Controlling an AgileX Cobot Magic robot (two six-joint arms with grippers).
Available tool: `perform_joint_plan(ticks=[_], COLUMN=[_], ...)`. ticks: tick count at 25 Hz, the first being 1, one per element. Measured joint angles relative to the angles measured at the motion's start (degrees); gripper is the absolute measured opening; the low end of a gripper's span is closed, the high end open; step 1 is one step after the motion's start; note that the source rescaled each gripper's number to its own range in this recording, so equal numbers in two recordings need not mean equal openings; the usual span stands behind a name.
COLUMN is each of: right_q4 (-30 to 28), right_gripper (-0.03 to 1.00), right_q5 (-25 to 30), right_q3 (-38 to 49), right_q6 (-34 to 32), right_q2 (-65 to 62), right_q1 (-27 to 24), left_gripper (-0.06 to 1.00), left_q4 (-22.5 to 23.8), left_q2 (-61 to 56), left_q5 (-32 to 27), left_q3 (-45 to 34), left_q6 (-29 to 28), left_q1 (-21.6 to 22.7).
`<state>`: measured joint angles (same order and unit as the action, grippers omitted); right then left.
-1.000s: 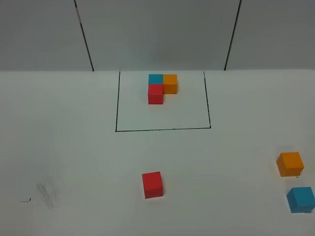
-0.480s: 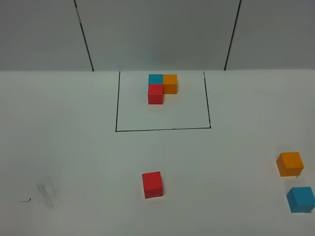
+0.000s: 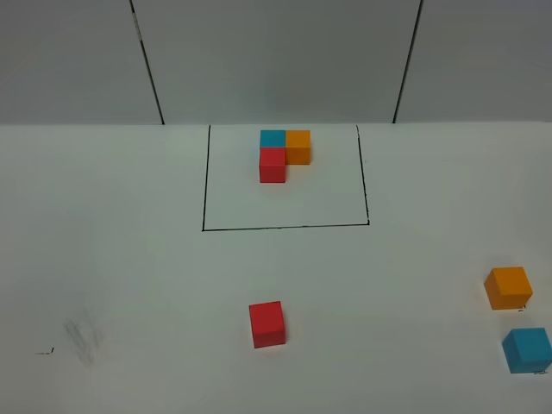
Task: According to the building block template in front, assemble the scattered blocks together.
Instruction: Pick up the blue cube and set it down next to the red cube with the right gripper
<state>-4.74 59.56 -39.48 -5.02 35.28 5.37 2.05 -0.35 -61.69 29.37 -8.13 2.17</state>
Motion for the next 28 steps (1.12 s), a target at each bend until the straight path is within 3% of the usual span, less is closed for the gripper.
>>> perform_joint_plan(ticks=[8, 18, 21, 25, 28], right_q4=[0.38, 1.34, 1.38, 1.82, 3.17], right_gripper=[0.01, 0.01, 0.03, 0.19, 0.47], right_q5=[1.82, 8.45, 8.17, 2.73, 0.67], right_q3=[-0.32, -0.36, -0.36, -0.36, -0.38], right_q6=[0.23, 0.35, 0.99, 4.14, 6.23], right_q2=[10.26, 12.68, 14.40, 15.76, 17.70], right_q1=[0.00, 0.00, 0.00, 0.00, 0.00], left_gripper=[1.00, 1.00, 1.00, 1.00, 1.00], left_q4=[0.00, 0.00, 0.00, 0.00, 0.00], left_q2=[0.00, 0.00, 0.00, 0.00, 0.00], left_q5=[0.00, 0.00, 0.00, 0.00, 0.00], left_q3=[0.00, 0.00, 0.00, 0.00, 0.00], left_q6=[0.00, 0.00, 0.00, 0.00, 0.00], left_q1=[0.00, 0.00, 0.00, 0.00, 0.00])
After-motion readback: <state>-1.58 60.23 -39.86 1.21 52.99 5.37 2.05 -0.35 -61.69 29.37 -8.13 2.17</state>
